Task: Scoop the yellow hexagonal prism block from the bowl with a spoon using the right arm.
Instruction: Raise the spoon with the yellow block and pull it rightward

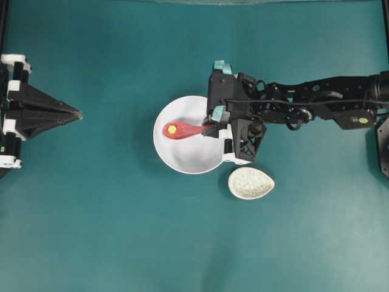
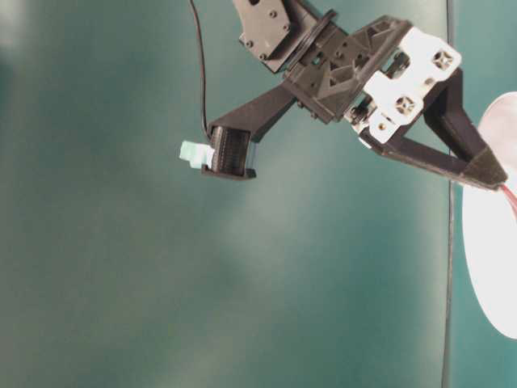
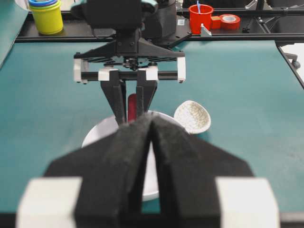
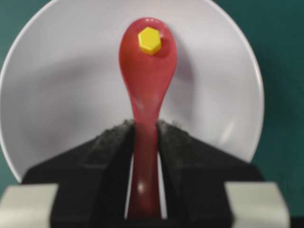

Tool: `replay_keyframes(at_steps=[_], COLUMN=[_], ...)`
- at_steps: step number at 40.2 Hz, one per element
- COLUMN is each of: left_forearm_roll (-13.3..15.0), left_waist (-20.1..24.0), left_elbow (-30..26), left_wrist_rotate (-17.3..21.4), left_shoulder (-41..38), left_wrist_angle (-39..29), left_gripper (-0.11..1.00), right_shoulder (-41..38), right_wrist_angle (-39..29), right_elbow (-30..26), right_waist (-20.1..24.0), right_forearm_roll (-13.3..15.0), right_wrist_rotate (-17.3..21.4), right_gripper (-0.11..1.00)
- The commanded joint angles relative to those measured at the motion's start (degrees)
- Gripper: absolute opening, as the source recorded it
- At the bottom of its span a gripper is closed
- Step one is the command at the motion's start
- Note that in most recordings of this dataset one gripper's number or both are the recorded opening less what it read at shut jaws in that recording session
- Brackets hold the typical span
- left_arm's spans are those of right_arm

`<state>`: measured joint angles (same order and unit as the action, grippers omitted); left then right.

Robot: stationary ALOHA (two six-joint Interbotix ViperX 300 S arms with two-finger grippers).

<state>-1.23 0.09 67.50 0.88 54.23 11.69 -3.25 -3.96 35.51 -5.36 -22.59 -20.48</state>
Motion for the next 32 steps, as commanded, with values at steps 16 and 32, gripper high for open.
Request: replay_keyframes(at_steps=[16,32], left_forearm_roll=[-0.2,-0.2], left_waist=[0.0,0.0], left_elbow=[-1.0,-1.0], left_wrist_rotate=[0.1,0.1], left_shoulder=[-0.4,-0.4], left_wrist_angle=[0.4,0.4], left_gripper=[0.06,0.06], right_shoulder=[5.4,7.4], right_wrist_angle=[10.7,20.0], right_elbow=[5.9,10.5], right_waist=[3.8,6.8], right_forearm_roll=[-0.4,-1.8], right_wrist_rotate=[0.4,1.2], right_gripper=[0.24,0.24])
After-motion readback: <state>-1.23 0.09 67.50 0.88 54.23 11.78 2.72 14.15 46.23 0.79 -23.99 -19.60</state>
